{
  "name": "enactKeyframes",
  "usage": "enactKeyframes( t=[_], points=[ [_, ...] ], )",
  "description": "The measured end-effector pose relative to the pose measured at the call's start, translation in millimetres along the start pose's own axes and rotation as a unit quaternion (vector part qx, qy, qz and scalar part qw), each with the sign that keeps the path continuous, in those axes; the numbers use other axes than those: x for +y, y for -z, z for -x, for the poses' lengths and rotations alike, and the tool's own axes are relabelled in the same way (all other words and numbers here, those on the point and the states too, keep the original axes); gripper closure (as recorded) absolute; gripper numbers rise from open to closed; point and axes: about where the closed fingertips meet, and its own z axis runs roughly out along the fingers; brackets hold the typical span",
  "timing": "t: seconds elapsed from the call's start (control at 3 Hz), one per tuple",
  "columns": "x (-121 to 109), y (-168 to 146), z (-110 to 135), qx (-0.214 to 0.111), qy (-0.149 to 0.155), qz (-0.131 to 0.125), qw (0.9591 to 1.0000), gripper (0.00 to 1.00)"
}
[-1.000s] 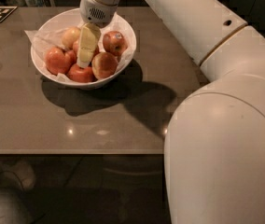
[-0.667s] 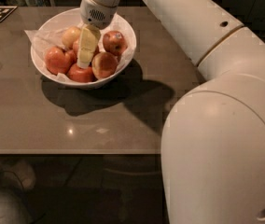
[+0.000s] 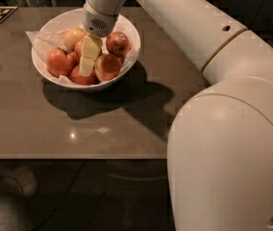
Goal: Pick apple from white bowl
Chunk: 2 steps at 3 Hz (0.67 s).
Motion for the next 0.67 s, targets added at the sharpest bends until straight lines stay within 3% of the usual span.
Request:
enactKeyframes(
  t=[0.33, 0.67],
  points=[
    [1.0, -4.5, -0.4, 0.001, 0.0, 0.003, 1.0, 0.0],
    [1.0, -4.6, -0.4, 0.001, 0.0, 0.003, 1.0, 0.19]
  ],
)
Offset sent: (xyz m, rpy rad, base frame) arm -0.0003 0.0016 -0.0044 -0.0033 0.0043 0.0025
